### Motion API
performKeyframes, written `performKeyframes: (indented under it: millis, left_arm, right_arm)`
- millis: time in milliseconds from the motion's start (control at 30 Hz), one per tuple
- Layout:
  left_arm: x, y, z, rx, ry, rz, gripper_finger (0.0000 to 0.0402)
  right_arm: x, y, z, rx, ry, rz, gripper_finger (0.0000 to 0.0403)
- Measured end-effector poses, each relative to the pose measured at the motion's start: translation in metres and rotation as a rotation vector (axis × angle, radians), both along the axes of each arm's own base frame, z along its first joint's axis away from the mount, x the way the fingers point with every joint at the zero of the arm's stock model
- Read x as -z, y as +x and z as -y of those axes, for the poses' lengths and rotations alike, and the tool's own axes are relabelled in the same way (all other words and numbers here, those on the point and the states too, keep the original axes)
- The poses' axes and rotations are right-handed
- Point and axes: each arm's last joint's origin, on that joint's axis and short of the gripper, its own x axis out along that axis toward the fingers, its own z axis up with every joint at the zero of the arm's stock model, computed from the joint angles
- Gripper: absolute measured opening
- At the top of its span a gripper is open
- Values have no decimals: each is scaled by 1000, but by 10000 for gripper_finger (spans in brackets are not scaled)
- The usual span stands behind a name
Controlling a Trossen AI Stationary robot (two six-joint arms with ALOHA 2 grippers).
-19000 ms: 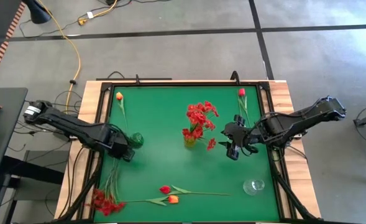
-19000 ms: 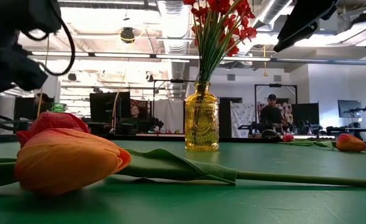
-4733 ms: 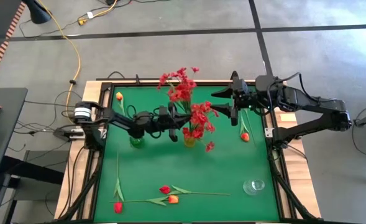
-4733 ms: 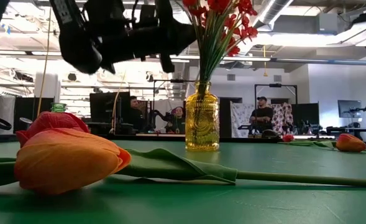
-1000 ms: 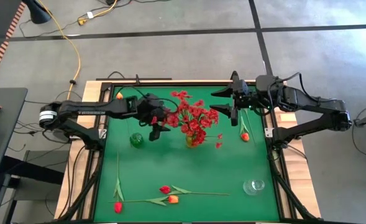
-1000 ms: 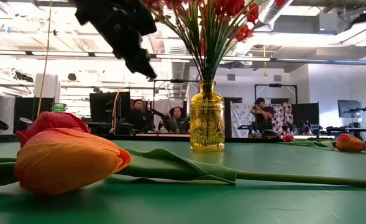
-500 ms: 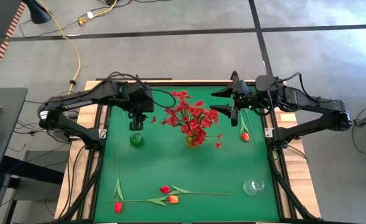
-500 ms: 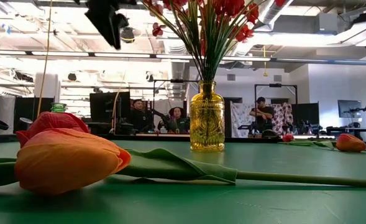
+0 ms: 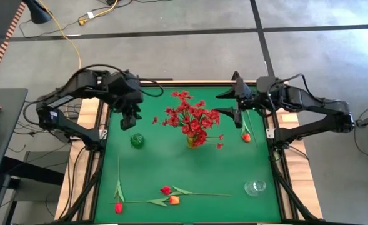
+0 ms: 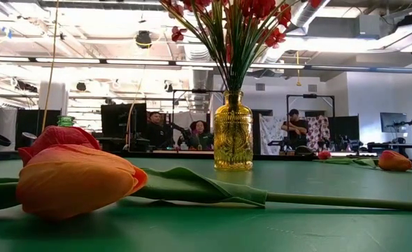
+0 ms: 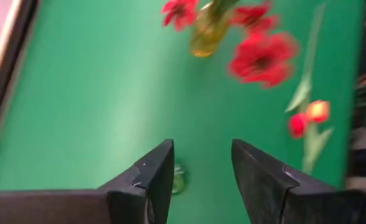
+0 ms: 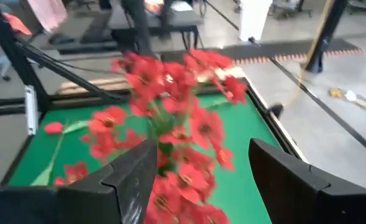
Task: Sort flowers into vase by color
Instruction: Put the top right orange flower into the green vase
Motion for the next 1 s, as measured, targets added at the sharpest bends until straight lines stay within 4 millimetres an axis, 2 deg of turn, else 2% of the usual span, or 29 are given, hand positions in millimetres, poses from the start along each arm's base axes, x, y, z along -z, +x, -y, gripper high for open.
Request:
performKeyframes:
  millis: [100,200,367,467,567,800,900,1000]
  left_arm:
    - [-12,-5,8,-2,-58,104,148]
    - [-27,-9,15,25,-33,274,148]
    - [-59,-21,22,71,157,670,148]
    - [-67,-29,21,83,288,797,148]
    - [-68,-38,15,77,423,806,148]
    - [-67,-42,-9,-76,518,792,148]
    - [-61,-39,-18,-59,523,764,148]
    - [-50,-34,-24,-2,521,731,148]
  right_arm:
    - [6,-6,7,36,9,-78,282]
    - [14,-11,15,76,10,-164,282]
    - [28,-19,38,178,22,-320,282]
    - [38,-25,57,255,39,-426,282]
    - [51,-29,79,365,114,-523,282]
    - [93,-34,141,840,600,-616,282]
    - [115,-30,152,962,749,-707,282]
    - [134,-20,156,998,810,-800,282]
